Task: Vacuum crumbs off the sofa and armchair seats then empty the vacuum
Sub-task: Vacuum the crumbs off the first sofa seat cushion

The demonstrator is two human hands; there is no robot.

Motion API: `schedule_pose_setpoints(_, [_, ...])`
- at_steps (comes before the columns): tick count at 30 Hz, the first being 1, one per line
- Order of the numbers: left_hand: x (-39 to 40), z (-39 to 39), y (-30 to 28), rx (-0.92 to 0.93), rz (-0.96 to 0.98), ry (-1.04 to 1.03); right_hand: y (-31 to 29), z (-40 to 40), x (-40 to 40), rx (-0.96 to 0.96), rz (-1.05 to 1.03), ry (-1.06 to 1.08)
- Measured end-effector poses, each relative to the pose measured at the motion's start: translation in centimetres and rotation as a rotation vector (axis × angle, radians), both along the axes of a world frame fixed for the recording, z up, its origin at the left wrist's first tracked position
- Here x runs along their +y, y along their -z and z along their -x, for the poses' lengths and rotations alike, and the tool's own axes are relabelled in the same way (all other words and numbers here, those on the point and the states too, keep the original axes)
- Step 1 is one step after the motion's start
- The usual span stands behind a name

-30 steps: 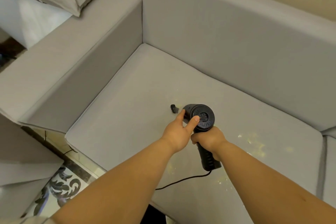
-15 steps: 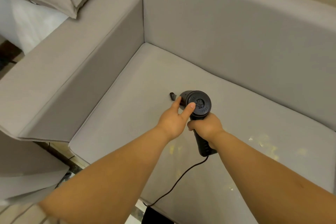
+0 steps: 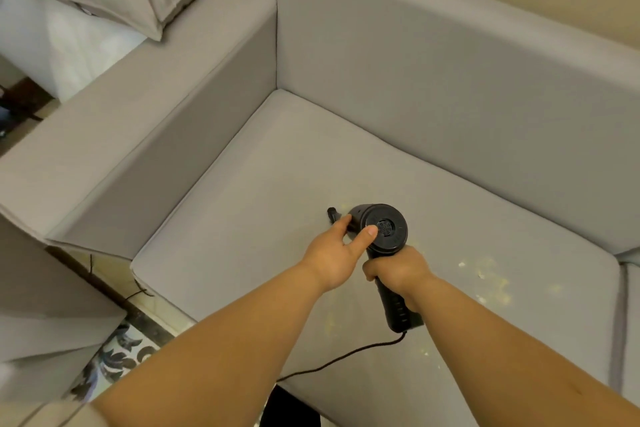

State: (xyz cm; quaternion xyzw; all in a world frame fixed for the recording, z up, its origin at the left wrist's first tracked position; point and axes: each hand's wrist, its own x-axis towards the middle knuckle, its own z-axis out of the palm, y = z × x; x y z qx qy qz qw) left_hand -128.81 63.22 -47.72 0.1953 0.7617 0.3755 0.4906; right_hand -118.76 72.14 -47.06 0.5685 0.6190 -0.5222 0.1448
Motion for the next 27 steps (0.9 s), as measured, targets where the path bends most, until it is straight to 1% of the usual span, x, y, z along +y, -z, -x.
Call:
schedule_pose_setpoints(5, [-1.0, -4.2, -0.6, -0.002, 0.006, 0.003, -0.4, -4.1, -1.1, 0.003, 0.030, 0.024])
schedule_pose_setpoints(10, [-0.3, -5.3, -1.8, 0.010, 0.002, 0.007, -1.2, -5.2, -0.7, 0.045, 0.019, 0.067])
schedule_pose_setpoints(15, [1.7, -2.8, -2.7, 0.031, -0.035, 0.016, -1.6, -2.9, 0.6, 0.117, -0.016, 0.137])
schedule_pose_setpoints(18, [3.5, -0.1, -2.3, 0.041, -0.047, 0.018, -1.1, -0.1, 2.2, 0.134, -0.027, 0.176])
schedule_pose_setpoints(24, [6.9, 5.3, -0.9, 0.052, -0.045, 0.051, 0.6, 5.1, 4.9, 0.146, -0.038, 0.218])
schedule_pose_setpoints(27, [7.6, 7.2, 0.1, 0.025, -0.020, 0.081, 1.4, 6.7, 5.5, 0.121, -0.029, 0.211])
